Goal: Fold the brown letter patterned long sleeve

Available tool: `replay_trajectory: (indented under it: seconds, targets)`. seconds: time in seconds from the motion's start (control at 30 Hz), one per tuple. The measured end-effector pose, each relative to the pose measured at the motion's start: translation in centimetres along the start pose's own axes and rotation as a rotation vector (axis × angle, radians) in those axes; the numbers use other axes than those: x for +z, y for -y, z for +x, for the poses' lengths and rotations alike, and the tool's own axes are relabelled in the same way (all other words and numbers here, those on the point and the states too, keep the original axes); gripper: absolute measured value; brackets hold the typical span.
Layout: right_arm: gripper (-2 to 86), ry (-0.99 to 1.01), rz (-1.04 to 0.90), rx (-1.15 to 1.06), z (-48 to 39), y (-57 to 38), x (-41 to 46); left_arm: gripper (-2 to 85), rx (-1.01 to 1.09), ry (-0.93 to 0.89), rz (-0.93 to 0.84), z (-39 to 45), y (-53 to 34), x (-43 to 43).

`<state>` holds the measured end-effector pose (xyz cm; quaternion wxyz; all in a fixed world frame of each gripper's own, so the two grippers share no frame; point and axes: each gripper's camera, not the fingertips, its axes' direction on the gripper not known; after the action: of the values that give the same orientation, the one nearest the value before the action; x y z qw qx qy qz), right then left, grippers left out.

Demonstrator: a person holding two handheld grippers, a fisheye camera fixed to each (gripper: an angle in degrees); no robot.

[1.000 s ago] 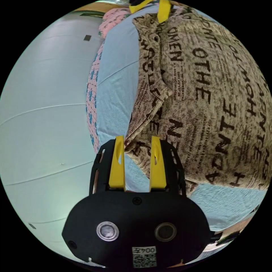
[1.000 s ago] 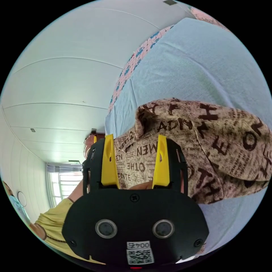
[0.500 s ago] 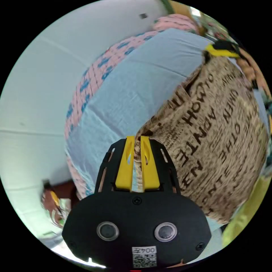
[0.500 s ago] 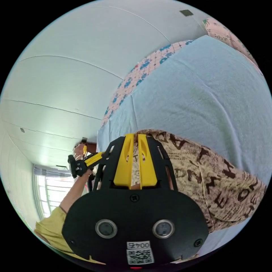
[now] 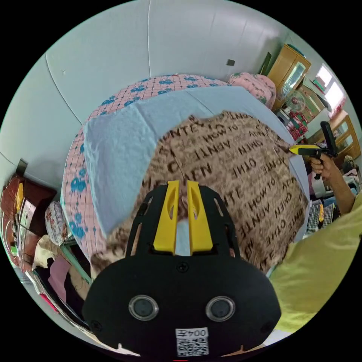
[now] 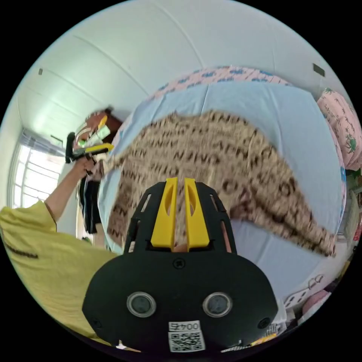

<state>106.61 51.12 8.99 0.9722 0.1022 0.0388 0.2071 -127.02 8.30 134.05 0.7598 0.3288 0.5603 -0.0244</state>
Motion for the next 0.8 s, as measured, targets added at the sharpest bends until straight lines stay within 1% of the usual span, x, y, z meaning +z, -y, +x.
replay_trajectory:
  seconds: [0.03, 0.1, 0.13, 0.2, 0.23, 0.3, 0.37, 0.4, 0.5, 0.57, 0.63, 0.67, 0.7, 0.73, 0.77, 0.8]
  targets:
    - [4.6, -0.004, -0.039, -0.009, -0.7, -1.8, 0.8, 2.6, -0.004, 0.010, -0.008, 0.6, -2.2, -0.7]
    - [4.4, -0.040, -0.196, -0.040, -3.5, -8.3, 4.3, 3.0, -0.064, 0.013, -0.051, 3.3, -10.9, -2.8]
    - [4.3, -0.057, -0.229, -0.048, -4.1, -9.6, 5.1, 3.1, -0.084, 0.013, -0.065, 4.0, -13.0, -3.2]
    - [4.3, -0.135, -0.326, -0.095, -6.3, -14.1, 8.3, 4.0, -0.147, 0.012, -0.106, 7.2, -19.8, -4.5]
    - [4.4, -0.156, -0.346, -0.112, -6.8, -14.9, 9.2, 4.4, -0.158, 0.019, -0.119, 8.1, -21.1, -4.7]
    - [4.7, -0.242, -0.457, -0.178, -8.4, -17.3, 12.9, 5.6, -0.178, 0.050, -0.152, 11.2, -25.1, -5.4]
    - [4.7, -0.318, -0.529, -0.266, -9.6, -18.7, 15.8, 6.4, -0.174, 0.070, -0.163, 12.8, -26.8, -5.8]
    - [4.6, -0.374, -0.517, -0.327, -10.6, -19.4, 17.0, 6.7, -0.153, 0.088, -0.183, 13.6, -27.5, -5.9]
    - [4.7, -0.420, -0.533, -0.365, -11.9, -20.5, 19.0, 7.0, -0.068, 0.127, -0.228, 14.7, -28.3, -5.6]
    - [4.6, -0.423, -0.514, -0.356, -12.2, -21.2, 19.7, 7.1, -0.023, 0.144, -0.230, 14.8, -28.4, -5.6]
    - [3.4, -0.403, -0.533, -0.289, -12.1, -21.3, 20.0, 7.1, 0.002, 0.137, -0.214, 14.3, -28.4, -6.2]
    - [4.4, -0.359, -0.500, -0.248, -12.6, -21.3, 19.5, 7.1, 0.001, 0.123, -0.198, 13.7, -28.4, -6.8]
    - [6.0, -0.275, -0.366, -0.241, -14.3, -21.3, 18.2, 7.0, -0.013, 0.103, -0.169, 13.0, -28.4, -7.6]
    - [7.1, -0.219, -0.309, -0.249, -15.4, -21.4, 17.7, 7.0, -0.023, 0.088, -0.153, 12.6, -28.4, -8.1]
    - [9.0, -0.131, -0.231, -0.281, -17.9, -21.4, 17.5, 7.0, -0.039, 0.063, -0.126, 11.9, -28.5, -8.9]
    - [10.7, -0.085, -0.193, -0.344, -21.0, -21.7, 18.3, 6.9, -0.048, 0.054, -0.113, 11.3, -28.6, -9.5]
